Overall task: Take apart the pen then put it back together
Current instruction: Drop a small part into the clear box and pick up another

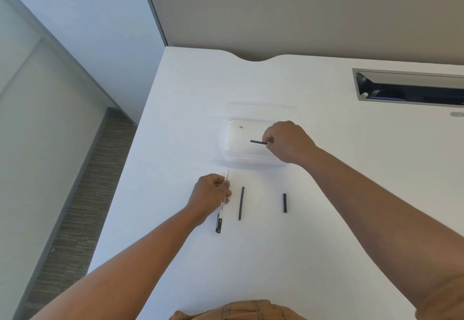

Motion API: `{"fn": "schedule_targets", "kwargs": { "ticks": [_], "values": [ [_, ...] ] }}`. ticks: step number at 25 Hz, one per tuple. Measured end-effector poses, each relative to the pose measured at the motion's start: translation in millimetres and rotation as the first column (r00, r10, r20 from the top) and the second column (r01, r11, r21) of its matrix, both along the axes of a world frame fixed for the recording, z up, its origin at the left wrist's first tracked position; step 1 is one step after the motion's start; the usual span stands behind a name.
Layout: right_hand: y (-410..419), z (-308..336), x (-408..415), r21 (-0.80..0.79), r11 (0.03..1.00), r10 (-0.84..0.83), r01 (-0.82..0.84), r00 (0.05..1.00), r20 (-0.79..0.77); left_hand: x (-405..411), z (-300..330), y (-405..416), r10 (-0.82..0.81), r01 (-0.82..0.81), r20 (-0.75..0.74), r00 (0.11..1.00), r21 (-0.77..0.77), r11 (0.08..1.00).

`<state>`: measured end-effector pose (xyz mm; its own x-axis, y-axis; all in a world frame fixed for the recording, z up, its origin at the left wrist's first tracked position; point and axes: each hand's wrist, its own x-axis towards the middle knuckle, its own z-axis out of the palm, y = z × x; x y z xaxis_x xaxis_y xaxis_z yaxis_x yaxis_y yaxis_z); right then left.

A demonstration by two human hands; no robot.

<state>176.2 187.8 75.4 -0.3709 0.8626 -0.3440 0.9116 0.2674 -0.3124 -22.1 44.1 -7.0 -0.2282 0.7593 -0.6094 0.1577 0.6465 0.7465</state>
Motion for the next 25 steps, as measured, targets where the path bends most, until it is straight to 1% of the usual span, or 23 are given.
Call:
{"fn": "schedule_targets", "kwargs": {
  "ticks": [4,6,14,20,23,25],
  "values": [
    [9,-9,-9,-0.058,0.998,0.038,-0.034,0.996,0.076,0,1,-1,-0.009,0.008,0.032,0.999,0.010,1.000],
    [20,-21,-20,-0.106,0.993,0.062,-0.054,0.995,0.074,-5,-6,3,-0.004,0.005,0.019,1.000,-0.015,1.000],
    [24,-29,-25,-0.145,0.988,0.057,-0.046,0.996,0.071,-4,-5,1,-0.021,0.021,0.013,1.000,0.001,1.000],
    [27,-29,-23,-0.145,0.989,0.015,-0.014,1.000,0.011,-3,-4,1,-0.037,0.037,-0.016,0.999,0.010,0.999],
    [24,-24,-20,-0.106,0.994,-0.025,0.020,0.998,-0.051,-3,-4,1,-0.035,0.036,-0.011,0.999,0.014,0.999],
    [21,-19,-17,-0.076,0.995,-0.073,0.064,0.990,-0.122,-2,-4,1,-0.037,0.037,-0.020,0.999,0.015,0.999]
  ]
}}
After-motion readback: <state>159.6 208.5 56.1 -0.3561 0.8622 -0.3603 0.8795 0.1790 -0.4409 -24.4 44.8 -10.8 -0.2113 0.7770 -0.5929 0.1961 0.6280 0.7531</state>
